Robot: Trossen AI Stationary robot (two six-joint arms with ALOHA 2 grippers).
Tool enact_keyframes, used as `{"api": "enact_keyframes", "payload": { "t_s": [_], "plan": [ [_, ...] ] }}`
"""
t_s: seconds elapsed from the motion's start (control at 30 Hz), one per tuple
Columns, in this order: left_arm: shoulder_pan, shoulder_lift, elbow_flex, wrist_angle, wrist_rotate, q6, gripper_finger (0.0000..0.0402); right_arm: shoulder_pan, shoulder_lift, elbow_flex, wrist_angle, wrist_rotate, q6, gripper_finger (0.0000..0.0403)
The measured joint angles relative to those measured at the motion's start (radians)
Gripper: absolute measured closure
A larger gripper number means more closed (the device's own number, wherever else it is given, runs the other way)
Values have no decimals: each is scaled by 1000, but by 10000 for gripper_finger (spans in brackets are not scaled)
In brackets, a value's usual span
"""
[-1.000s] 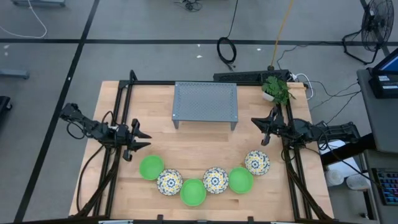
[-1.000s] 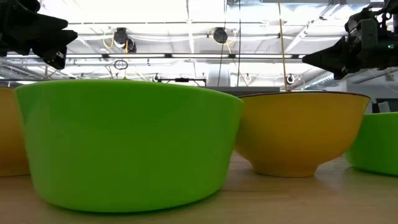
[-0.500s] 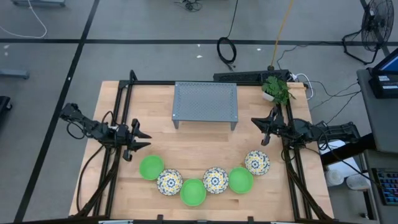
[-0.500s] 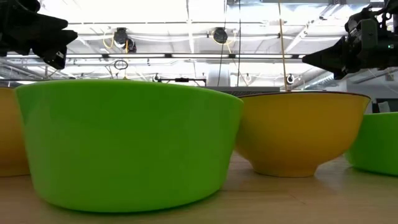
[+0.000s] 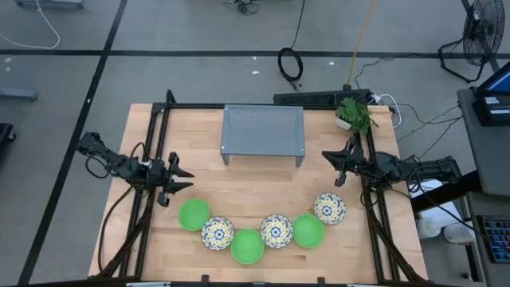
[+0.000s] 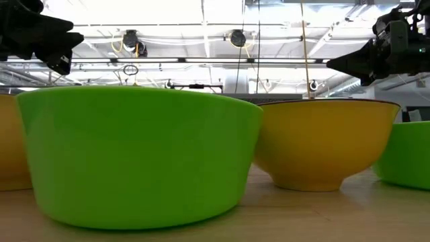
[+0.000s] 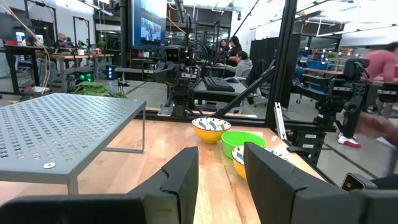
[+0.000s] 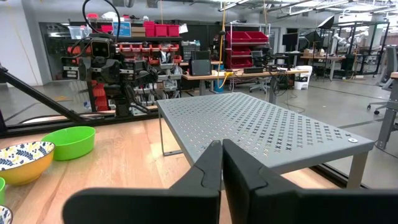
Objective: Pick & Place Mini bowls
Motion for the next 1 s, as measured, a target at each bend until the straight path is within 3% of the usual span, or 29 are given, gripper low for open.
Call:
{"api": "enact_keyframes", "payload": {
  "t_s": [0.4, 0.63, 0.87, 1.0],
  "plan": [
    [0, 0, 0, 0, 0, 0, 270, 0, 0, 0, 1, 0, 22, 403],
    [0, 0, 0, 0, 0, 0, 270, 0, 0, 0, 2, 0, 291, 403],
    [0, 0, 0, 0, 0, 0, 270, 0, 0, 0, 4, 4, 235, 403],
    [0, 0, 0, 0, 0, 0, 270, 1, 0, 0, 2, 0, 281, 403]
  ]
}}
